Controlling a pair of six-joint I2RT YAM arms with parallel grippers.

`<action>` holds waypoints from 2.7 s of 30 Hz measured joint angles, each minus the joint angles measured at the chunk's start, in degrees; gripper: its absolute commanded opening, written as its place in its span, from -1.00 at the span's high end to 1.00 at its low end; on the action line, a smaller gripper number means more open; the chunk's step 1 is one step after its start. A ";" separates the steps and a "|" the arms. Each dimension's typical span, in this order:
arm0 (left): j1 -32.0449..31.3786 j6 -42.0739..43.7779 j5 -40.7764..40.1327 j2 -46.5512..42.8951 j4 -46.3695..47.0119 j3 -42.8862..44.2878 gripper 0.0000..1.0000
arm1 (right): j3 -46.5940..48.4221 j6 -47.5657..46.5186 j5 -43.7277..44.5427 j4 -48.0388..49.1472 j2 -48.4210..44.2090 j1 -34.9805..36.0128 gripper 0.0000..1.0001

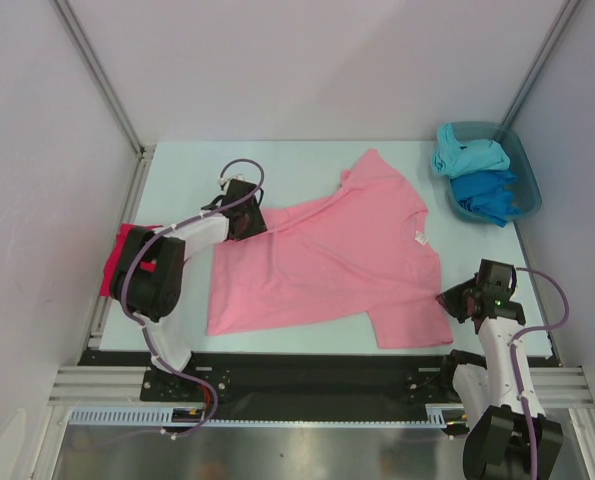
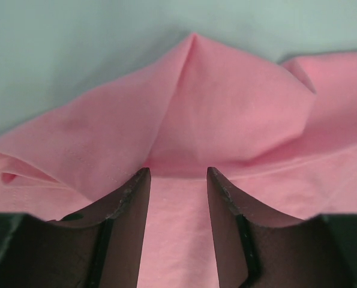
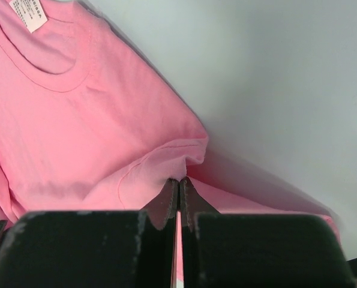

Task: Fold and stack the t-shirts
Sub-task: Flatten the tshirt out

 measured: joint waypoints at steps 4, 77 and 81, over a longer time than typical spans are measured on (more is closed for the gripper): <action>1.27 1.53 -0.39 0.26 -0.17 0.48 0.04 | -0.15 -0.37 0.00 0.02 0.00 0.00 1.00; 6.84 9.46 -4.59 -3.28 -7.63 -3.02 0.07 | -2.23 -0.68 -1.88 1.53 0.00 -0.68 1.00; 7.04 10.16 -4.70 -2.45 -7.65 -2.95 0.06 | -2.23 -0.68 -2.34 1.53 0.00 -0.92 1.00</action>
